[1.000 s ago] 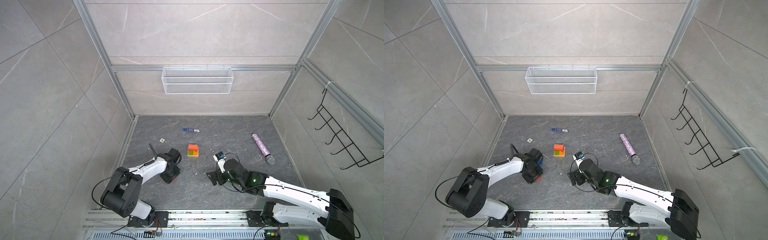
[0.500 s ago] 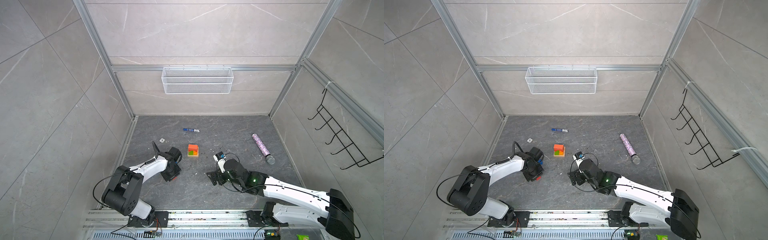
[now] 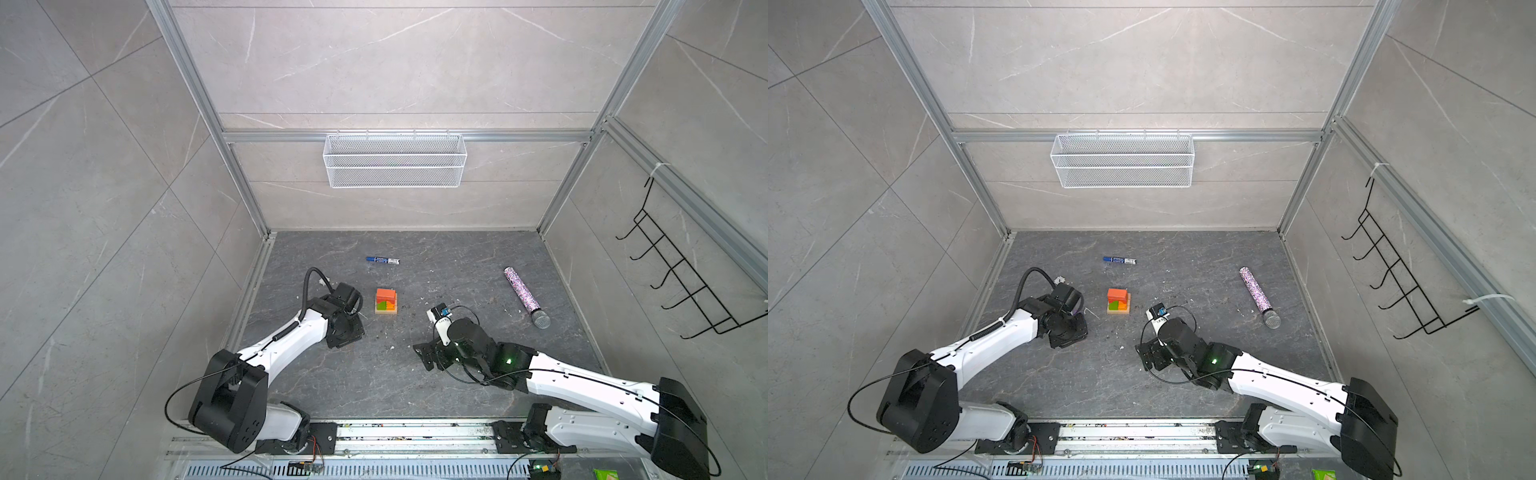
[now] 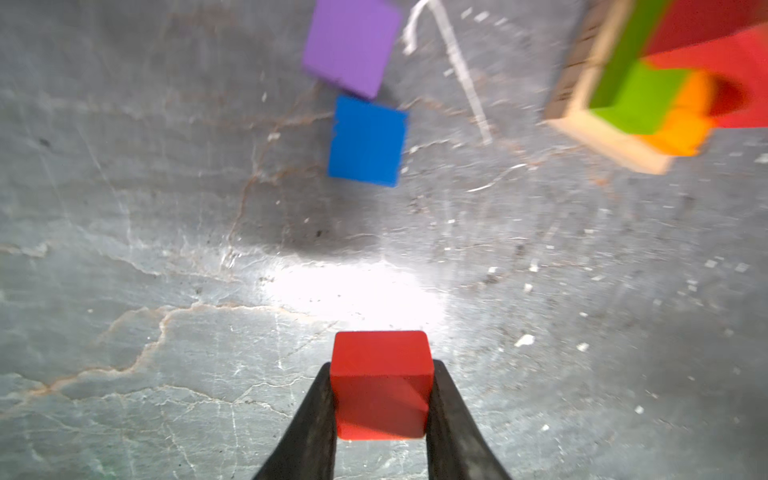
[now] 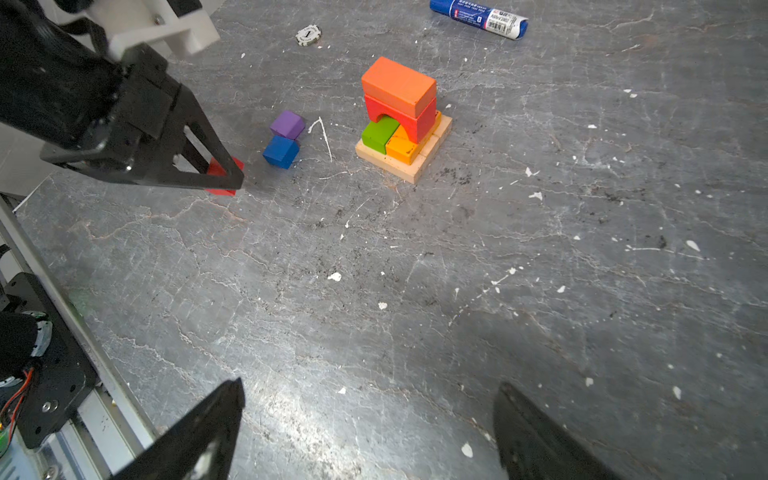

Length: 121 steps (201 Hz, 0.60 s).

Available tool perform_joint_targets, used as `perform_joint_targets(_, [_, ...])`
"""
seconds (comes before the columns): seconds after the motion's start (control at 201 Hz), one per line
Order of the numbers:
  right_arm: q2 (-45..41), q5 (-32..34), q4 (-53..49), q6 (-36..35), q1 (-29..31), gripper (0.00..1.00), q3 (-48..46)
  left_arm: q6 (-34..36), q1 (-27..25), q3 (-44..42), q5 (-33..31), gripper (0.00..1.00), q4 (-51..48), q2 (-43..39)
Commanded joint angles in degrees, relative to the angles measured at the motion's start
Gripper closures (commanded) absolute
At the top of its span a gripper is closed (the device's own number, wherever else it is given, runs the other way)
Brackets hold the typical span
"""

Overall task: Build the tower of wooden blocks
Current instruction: 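Lift and carry the small red cube with the left gripper toward the tower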

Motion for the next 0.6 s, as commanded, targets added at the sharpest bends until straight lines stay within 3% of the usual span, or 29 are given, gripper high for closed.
perform_joint_targets(0.0, [-0.73,0.98,-1.44,-0.23,0.47,0.07,1.47,5.31,0.15,4.29,-0.25,0.83,-2.93,-1.47])
perform_joint_targets(0.095, [-0.9,0.89,-1.72,-0.48,0.46,0.07,1.83,6.9,0.16,8.09,-1.39,0.77,-5.03,-0.58])
perform_joint_targets(0.597, [-5.96,4.45,-2.57,-1.8,2.37,0.01,0.96,14.8,0.1,28.47,-0.34,0.79,-12.35,11.68])
